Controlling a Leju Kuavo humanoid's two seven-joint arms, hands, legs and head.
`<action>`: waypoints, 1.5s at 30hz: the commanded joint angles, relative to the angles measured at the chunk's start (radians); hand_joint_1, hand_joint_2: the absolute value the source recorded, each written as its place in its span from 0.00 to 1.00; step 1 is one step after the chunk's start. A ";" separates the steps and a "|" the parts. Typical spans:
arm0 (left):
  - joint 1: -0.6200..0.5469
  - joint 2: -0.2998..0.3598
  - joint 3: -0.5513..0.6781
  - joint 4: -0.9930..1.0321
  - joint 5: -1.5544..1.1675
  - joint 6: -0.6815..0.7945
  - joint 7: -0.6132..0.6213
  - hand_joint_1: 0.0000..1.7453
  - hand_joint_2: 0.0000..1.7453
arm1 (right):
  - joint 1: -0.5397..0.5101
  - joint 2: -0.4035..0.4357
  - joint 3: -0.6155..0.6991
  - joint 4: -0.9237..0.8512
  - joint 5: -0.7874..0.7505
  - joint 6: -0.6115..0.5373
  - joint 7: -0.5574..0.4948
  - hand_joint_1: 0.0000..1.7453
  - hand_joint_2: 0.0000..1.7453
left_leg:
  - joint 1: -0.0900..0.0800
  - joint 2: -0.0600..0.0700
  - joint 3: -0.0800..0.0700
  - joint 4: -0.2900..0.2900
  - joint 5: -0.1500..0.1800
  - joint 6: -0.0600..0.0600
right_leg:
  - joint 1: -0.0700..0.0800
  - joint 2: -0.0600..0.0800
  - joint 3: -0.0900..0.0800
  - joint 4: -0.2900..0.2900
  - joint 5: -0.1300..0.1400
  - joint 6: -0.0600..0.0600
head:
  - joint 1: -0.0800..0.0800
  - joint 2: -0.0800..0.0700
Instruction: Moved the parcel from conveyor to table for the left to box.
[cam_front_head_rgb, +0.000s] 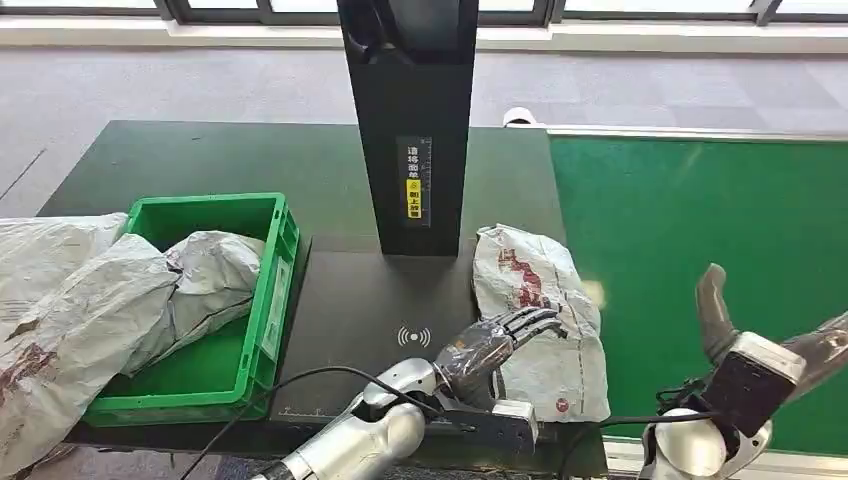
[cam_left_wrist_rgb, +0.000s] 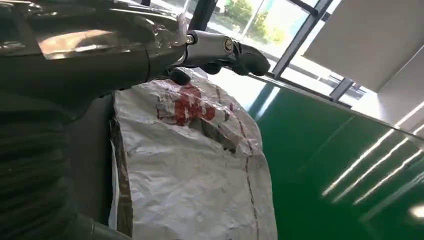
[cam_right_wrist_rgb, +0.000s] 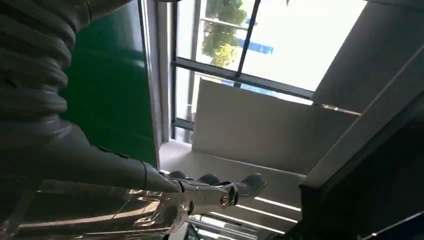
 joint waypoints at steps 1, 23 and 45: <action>-0.019 -0.003 -0.062 0.084 0.003 0.003 0.006 0.00 1.00 | -0.033 0.045 -0.020 -0.005 -0.003 0.000 0.004 0.00 1.00 | 0.000 0.001 0.001 -0.001 0.000 0.000 | 0.000 0.002 0.001 -0.001 0.000 0.000 | 0.000 0.000; -0.104 -0.003 -0.186 0.215 -0.035 0.070 0.180 0.00 1.00 | -0.015 0.045 0.037 -0.127 0.111 0.000 0.012 0.00 1.00 | 0.000 0.001 0.002 -0.001 0.000 0.000 | -0.001 0.002 0.001 -0.001 0.001 -0.001 | 0.000 0.000; -0.116 -0.003 -0.285 0.314 0.017 -0.016 0.227 0.00 1.00 | -0.019 0.045 0.044 -0.113 0.116 0.000 0.022 0.00 1.00 | 0.000 0.001 0.001 0.000 0.000 0.000 | -0.001 0.002 0.000 0.000 0.000 0.000 | 0.000 0.000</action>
